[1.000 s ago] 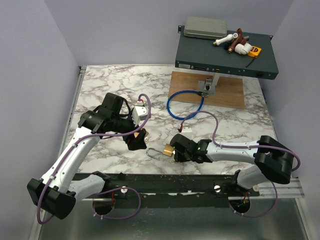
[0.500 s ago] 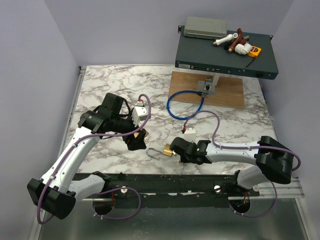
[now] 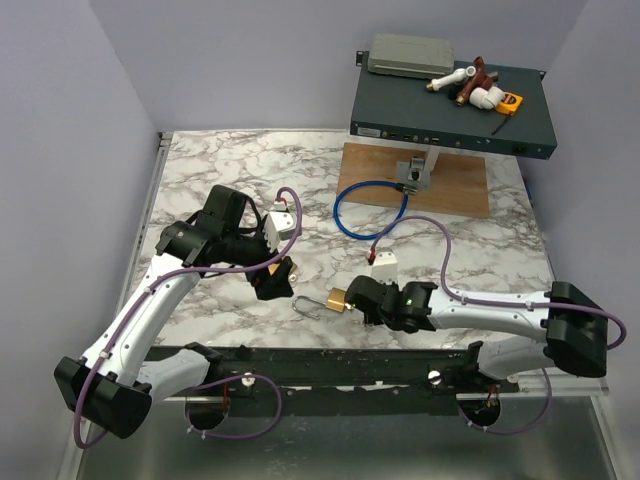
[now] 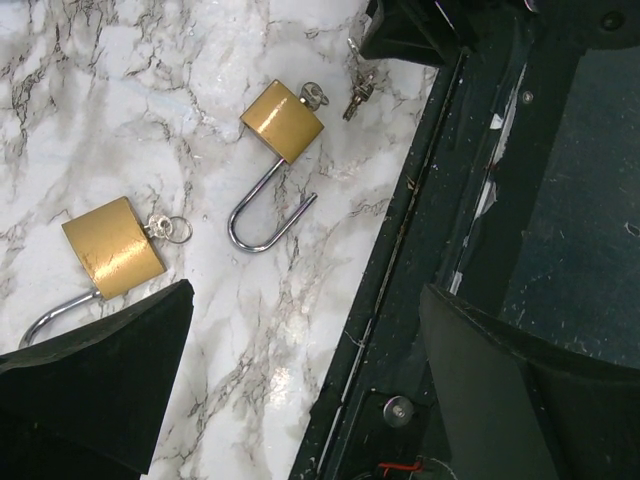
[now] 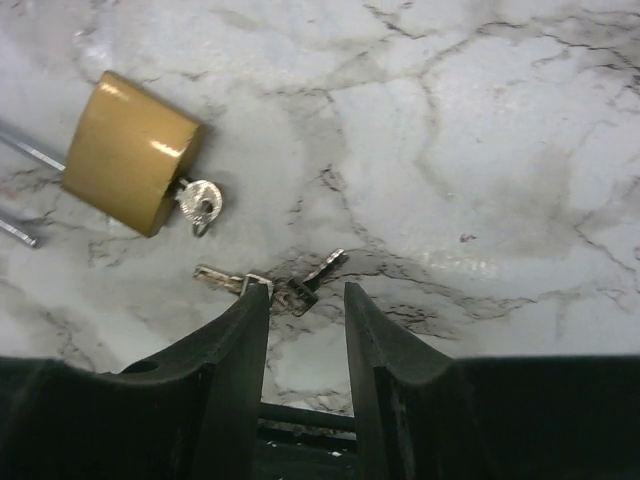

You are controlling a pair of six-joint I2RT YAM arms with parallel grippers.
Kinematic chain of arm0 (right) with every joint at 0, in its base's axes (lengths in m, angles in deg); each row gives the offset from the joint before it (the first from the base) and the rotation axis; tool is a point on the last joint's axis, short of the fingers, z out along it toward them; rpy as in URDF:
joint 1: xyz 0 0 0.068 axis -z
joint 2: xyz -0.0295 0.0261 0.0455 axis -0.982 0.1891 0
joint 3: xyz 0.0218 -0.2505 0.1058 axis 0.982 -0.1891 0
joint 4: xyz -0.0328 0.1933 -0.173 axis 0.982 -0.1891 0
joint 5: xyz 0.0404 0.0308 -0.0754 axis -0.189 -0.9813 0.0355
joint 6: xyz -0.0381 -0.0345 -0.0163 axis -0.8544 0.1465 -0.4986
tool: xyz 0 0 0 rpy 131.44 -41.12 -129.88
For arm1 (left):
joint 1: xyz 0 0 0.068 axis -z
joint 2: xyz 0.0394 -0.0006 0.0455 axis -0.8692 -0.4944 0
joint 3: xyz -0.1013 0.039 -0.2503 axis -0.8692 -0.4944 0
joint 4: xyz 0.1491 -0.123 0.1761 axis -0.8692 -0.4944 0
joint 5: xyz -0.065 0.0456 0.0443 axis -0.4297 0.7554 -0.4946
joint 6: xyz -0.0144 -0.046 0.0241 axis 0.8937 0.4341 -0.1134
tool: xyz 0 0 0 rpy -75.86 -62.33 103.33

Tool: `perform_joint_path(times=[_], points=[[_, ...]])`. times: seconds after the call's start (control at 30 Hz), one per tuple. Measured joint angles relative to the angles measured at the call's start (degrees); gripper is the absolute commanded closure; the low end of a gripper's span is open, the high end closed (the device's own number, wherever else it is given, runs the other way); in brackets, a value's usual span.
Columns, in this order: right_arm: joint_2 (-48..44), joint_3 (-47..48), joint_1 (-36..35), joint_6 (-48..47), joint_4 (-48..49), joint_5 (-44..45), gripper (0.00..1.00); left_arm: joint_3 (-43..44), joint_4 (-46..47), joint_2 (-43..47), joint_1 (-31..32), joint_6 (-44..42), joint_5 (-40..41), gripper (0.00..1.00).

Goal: Unlock with the key
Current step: Pick up the key from the center of the board.

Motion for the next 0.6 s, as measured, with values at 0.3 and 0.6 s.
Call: perform_joint_path(times=[0.3,0.6], points=[[-2.86,-7.48,-1.07,-14.69,15.17,-8.79,0.55,0.00,-0.59,0.00,-0.07,-0.44,0.00,0.06],[0.26,-6.27,-1.07,-23.76,19.28,-9.03,0.55,0.22,-0.81,0.00,-0.15,-0.24,-0.02,0.06]])
